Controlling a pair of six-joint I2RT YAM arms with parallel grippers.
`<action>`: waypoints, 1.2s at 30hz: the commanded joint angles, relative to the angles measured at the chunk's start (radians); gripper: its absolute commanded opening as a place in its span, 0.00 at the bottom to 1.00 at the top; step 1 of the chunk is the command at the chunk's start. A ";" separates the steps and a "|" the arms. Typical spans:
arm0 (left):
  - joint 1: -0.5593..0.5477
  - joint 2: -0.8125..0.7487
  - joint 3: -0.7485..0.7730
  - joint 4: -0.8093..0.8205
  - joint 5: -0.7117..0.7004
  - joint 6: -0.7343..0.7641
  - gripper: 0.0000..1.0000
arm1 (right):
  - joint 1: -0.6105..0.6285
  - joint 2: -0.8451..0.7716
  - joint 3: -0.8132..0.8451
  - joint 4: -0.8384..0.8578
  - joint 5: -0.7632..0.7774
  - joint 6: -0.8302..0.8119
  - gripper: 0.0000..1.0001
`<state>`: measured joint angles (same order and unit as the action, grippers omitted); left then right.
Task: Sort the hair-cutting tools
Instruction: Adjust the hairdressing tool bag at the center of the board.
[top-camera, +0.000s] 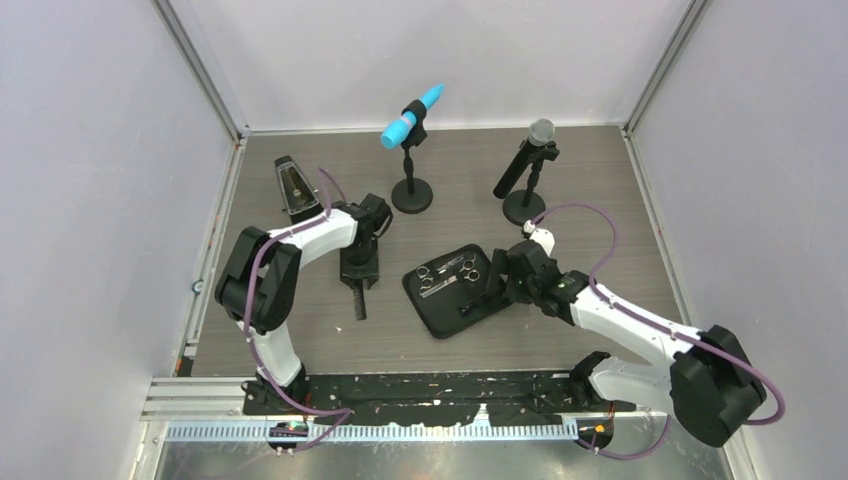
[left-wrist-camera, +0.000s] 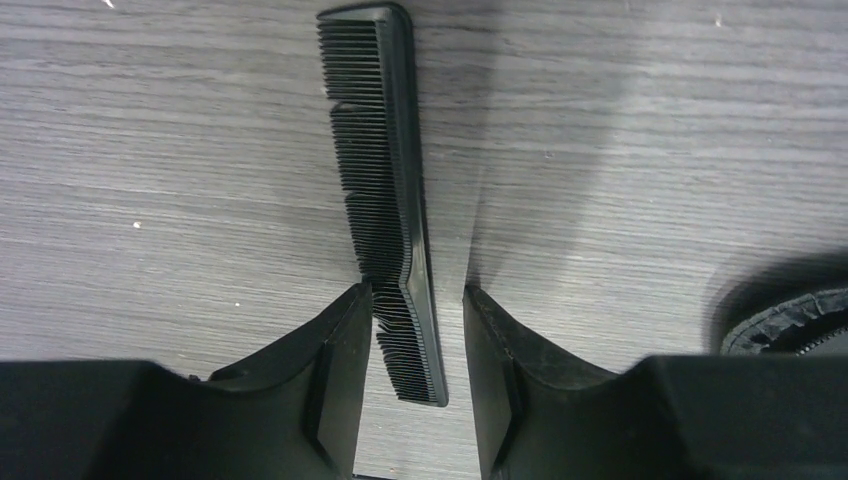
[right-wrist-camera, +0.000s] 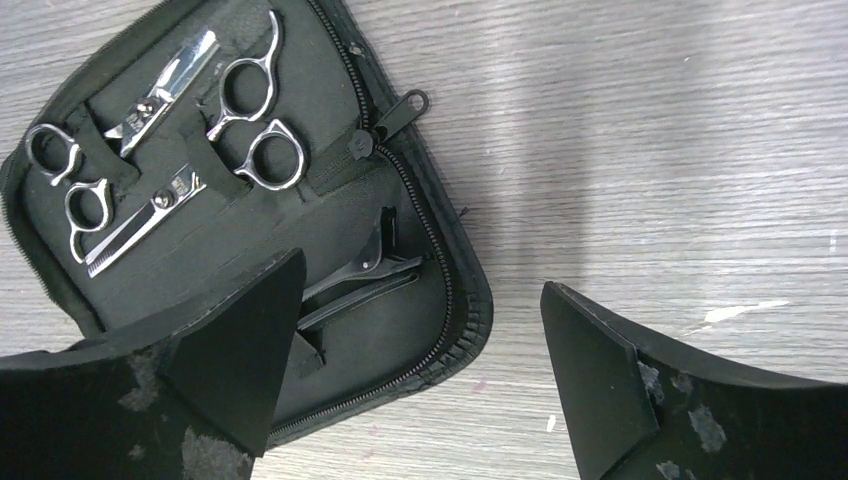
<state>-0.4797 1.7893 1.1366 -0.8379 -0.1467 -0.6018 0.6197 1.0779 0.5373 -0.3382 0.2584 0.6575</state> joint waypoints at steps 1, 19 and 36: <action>-0.037 0.014 -0.029 -0.019 0.011 0.023 0.40 | -0.003 0.074 0.044 0.061 -0.049 0.102 0.99; -0.100 -0.170 -0.175 0.002 0.042 0.049 0.25 | 0.014 0.493 0.234 0.078 -0.330 -0.465 0.61; -0.099 -0.242 -0.265 0.045 0.041 0.035 0.26 | 0.132 0.613 0.477 -0.190 -0.276 -0.743 0.54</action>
<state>-0.5758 1.5730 0.8814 -0.8185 -0.1112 -0.5652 0.7506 1.6844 0.9825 -0.3786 -0.1528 0.0463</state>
